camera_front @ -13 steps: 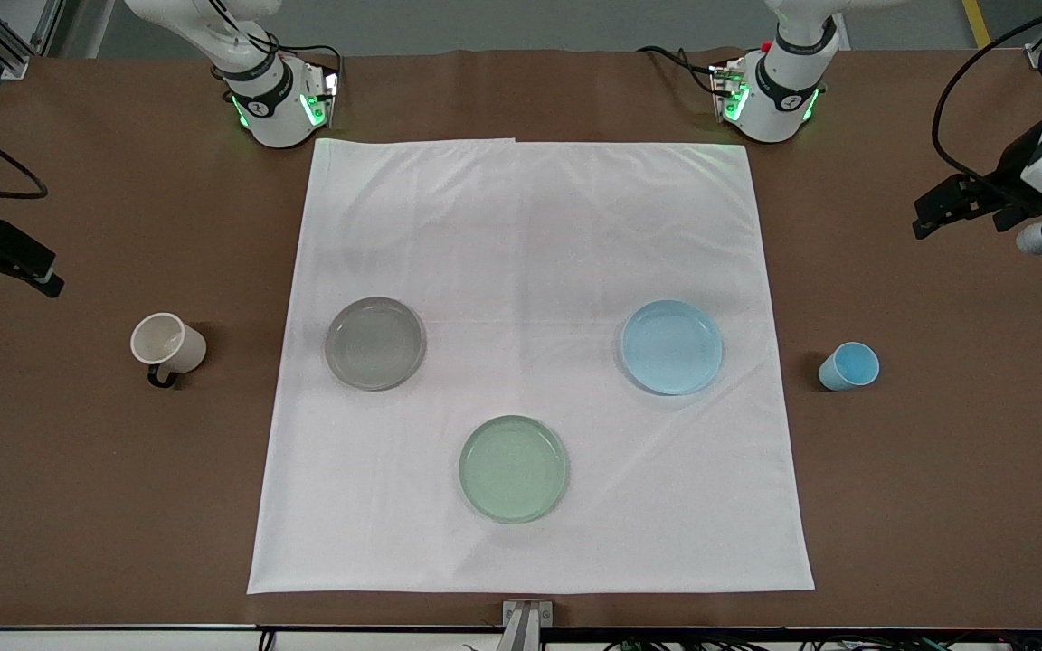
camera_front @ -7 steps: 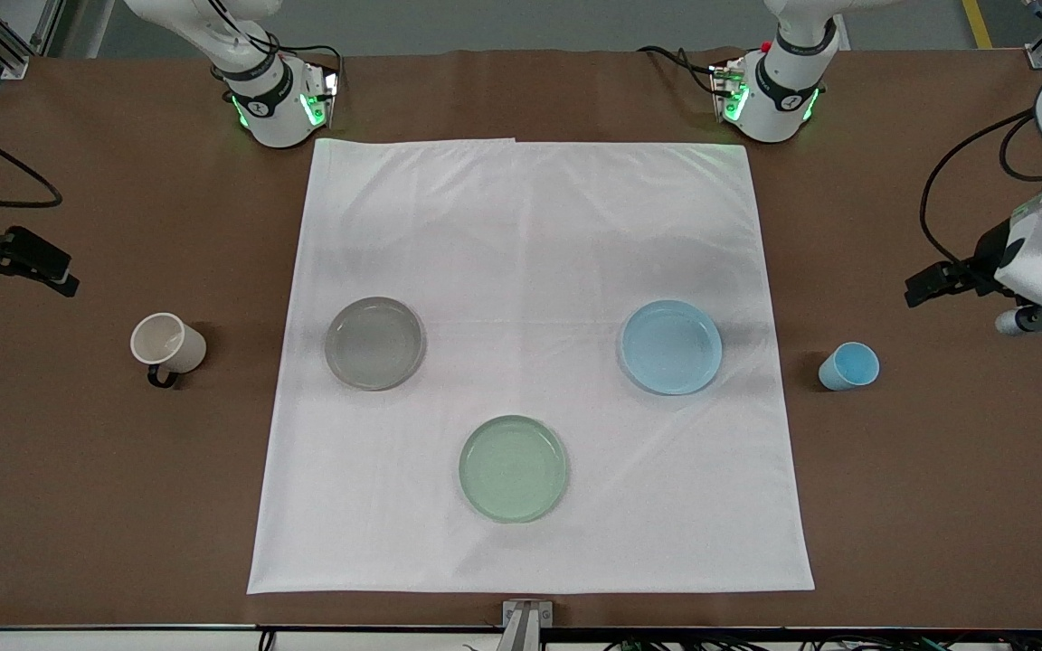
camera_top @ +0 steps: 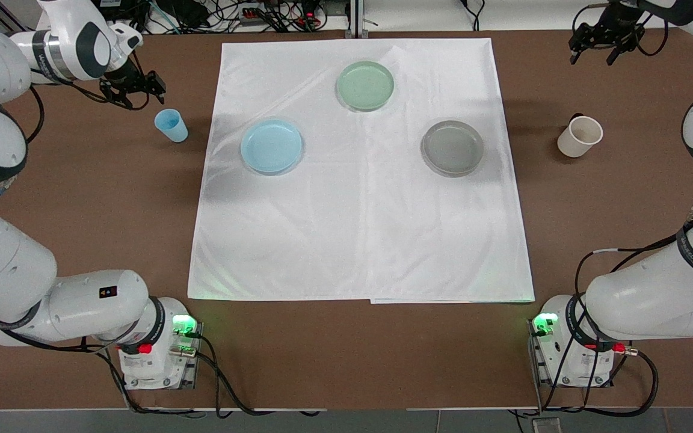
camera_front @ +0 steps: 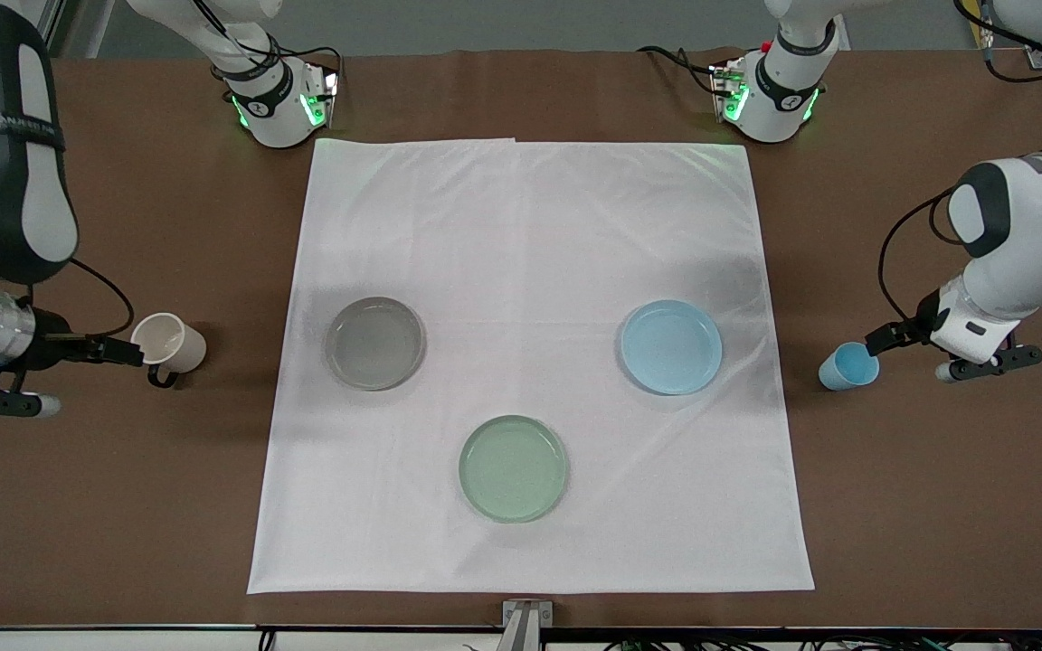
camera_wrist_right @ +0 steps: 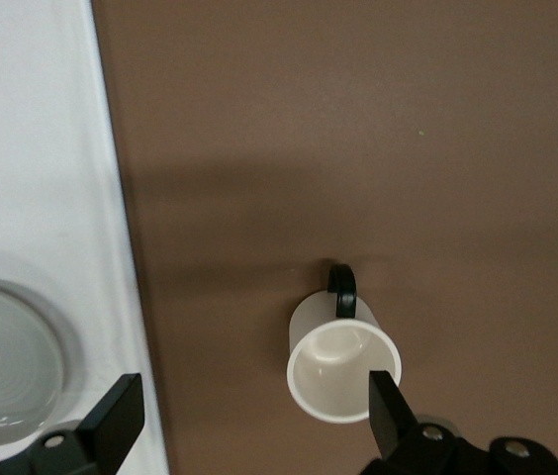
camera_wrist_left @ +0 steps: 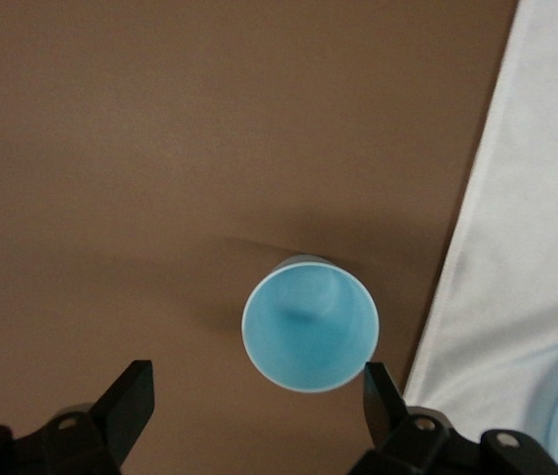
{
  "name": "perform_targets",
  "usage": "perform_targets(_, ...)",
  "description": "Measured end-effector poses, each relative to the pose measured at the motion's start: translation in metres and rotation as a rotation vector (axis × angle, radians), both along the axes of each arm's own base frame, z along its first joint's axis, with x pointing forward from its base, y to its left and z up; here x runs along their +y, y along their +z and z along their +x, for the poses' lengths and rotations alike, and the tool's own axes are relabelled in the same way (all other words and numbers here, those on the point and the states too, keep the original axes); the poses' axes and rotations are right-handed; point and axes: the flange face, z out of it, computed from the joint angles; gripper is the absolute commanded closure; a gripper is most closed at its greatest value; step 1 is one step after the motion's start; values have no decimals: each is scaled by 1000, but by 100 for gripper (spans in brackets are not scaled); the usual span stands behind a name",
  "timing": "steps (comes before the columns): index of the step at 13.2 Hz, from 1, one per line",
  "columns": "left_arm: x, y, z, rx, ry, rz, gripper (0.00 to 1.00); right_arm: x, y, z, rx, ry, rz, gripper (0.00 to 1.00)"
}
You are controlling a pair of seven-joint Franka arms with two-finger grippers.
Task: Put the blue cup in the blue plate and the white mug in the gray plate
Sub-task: 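Grasp the white mug with the right gripper while the left gripper grasps the cup, then carry the blue cup onto the blue plate with the left gripper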
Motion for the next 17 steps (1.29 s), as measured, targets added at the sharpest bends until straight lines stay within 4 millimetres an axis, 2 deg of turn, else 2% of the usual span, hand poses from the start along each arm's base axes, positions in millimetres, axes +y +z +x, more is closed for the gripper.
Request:
perform_targets(2, 5, -31, 4, 3, 8, -7, 32, -13, -42, -4, -22, 18, -3, 0)
perform_targets(4, 4, -51, 5, 16, 7, -13, 50, -26, -75, -7, -39, 41, -6, 0)
perform_targets(6, 4, -62, 6, 31, 7, -16, 78, -38, -101, -8, -59, 54, -11, 3)
perform_targets(8, 4, -65, 7, 35, 7, -18, 97, -49, -124, -11, -59, 67, -13, 12)
perform_targets(11, 1, -61, 10, 27, 2, -18, 100, -56, -140, -17, -49, 66, -12, 26)
perform_targets(13, -9, -47, 12, 37, -15, -21, 100, -56, -146, -19, -42, 66, -11, 33)
perform_targets(15, -39, -21, 10, 65, -45, -31, 100, -56, -152, -24, -27, 63, -7, 38)
perform_targets(17, -88, -1, 5, 79, -25, -42, 100, -57, -159, -29, -12, 60, -4, 41)
